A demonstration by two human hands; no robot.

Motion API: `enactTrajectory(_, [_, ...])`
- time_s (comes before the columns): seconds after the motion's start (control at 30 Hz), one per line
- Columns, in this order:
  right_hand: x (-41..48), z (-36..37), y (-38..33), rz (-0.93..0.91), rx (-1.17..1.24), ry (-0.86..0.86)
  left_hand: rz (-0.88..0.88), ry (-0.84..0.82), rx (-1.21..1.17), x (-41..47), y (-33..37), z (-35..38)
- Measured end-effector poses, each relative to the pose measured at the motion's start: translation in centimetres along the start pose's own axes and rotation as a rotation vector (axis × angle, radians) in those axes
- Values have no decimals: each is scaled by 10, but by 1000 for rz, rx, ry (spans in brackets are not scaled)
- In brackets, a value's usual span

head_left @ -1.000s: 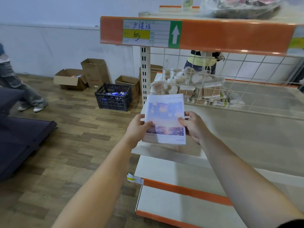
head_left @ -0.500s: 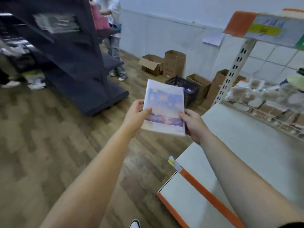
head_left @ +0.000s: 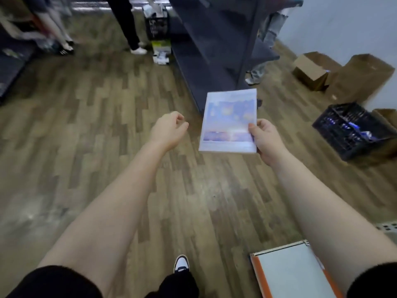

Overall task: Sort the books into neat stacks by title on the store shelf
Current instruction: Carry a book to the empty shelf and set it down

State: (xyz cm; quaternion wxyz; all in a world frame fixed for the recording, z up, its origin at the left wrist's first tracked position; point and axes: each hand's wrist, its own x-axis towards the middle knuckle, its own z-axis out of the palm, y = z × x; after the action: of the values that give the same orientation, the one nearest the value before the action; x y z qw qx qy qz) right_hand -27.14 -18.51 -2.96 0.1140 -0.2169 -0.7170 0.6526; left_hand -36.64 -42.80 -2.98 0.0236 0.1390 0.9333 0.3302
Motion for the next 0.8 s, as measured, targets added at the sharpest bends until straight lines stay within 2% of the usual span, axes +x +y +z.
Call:
enactTrajectory(0.17, [62, 75, -7, 10, -9, -66, -32, 68, 249, 48, -55, -34])
enactTrajectory(0.3, [109, 118, -14, 20, -44, -121, -32, 108, 346, 90, -82, -51])
enactTrajectory(0.53, [221, 175, -27, 8, -83, -151, -5, 162, 419, 188, -117, -66])
enactTrajectory(0.8, [379, 234, -78, -33, -91, -185, -35, 201, 484, 345, -130, -99])
